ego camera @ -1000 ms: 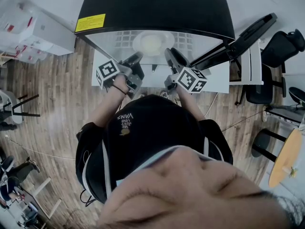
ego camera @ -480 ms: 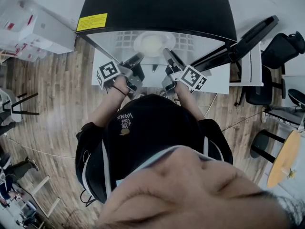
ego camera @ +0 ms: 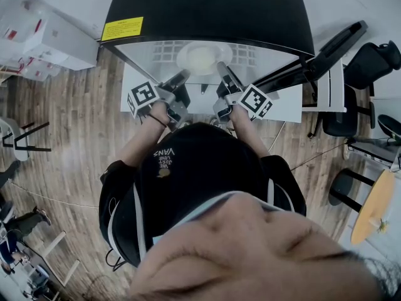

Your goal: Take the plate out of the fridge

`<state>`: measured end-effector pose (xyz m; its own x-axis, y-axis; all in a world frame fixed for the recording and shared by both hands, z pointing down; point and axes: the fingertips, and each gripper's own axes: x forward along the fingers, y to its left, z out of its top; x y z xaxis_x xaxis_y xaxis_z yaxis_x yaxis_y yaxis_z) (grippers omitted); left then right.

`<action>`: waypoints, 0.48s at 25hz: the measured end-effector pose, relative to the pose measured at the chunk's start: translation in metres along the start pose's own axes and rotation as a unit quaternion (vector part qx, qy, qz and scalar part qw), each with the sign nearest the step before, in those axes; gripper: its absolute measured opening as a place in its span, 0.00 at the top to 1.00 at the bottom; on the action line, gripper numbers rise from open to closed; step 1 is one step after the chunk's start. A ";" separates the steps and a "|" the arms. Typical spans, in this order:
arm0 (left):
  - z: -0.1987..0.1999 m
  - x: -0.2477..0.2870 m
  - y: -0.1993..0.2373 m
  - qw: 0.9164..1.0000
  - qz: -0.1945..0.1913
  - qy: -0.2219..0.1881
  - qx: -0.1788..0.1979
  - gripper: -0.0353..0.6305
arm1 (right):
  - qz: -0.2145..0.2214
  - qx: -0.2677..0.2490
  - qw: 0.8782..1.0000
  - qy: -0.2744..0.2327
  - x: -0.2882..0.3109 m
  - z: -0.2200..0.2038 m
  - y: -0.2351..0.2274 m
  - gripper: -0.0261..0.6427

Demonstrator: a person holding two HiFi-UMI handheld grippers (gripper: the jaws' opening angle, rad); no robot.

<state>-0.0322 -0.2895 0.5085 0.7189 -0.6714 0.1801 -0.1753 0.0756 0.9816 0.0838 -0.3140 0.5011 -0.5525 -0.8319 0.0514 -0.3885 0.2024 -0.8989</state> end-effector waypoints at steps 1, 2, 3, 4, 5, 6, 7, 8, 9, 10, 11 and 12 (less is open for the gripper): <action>0.000 0.000 0.000 1.000 0.000 0.001 0.003 0.91 | -0.002 -0.004 1.000 0.000 0.000 0.000 0.000 0.81; 0.000 0.001 0.001 1.000 -0.001 0.002 0.004 0.91 | -0.004 -0.010 1.000 0.002 0.000 -0.001 0.000 0.82; 0.000 0.000 0.002 1.000 0.000 0.003 0.005 0.91 | -0.007 -0.017 1.000 0.004 0.000 -0.001 0.000 0.83; 0.000 0.000 0.003 1.000 -0.001 0.004 0.005 0.91 | -0.011 -0.023 1.000 0.005 -0.001 -0.002 0.000 0.83; 0.001 0.000 0.004 1.000 -0.001 0.005 0.005 0.91 | -0.014 -0.027 1.000 0.007 -0.001 -0.002 0.000 0.84; 0.001 0.001 0.004 1.000 -0.002 0.006 0.006 0.91 | -0.016 -0.028 0.999 0.007 -0.001 -0.002 0.000 0.84; 0.001 0.001 0.004 1.000 -0.003 0.008 0.008 0.91 | -0.017 -0.027 0.999 0.006 -0.001 -0.003 0.000 0.84; 0.001 0.001 0.004 1.000 -0.004 0.010 0.010 0.91 | -0.019 -0.026 0.999 0.005 -0.001 -0.003 0.000 0.85; 0.002 0.001 0.004 1.000 -0.005 0.012 0.012 0.91 | -0.020 -0.026 0.999 0.003 -0.002 -0.004 0.000 0.85; 0.002 0.001 0.005 1.000 -0.005 0.013 0.014 0.91 | -0.022 -0.026 0.999 0.001 -0.002 -0.004 0.000 0.85; 0.002 0.000 0.005 1.000 -0.006 0.015 0.016 0.91 | -0.023 -0.027 0.999 -0.001 -0.003 -0.005 0.000 0.85; 0.003 -0.001 0.005 1.000 -0.006 0.016 0.018 0.91 | -0.024 -0.027 0.999 -0.003 -0.003 -0.006 0.001 0.85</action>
<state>-0.0354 -0.2910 0.5128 0.7420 -0.6483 0.1705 -0.1897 0.0408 0.9810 0.0810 -0.3082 0.5026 -0.5280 -0.8442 0.0919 -0.4545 0.1895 -0.8704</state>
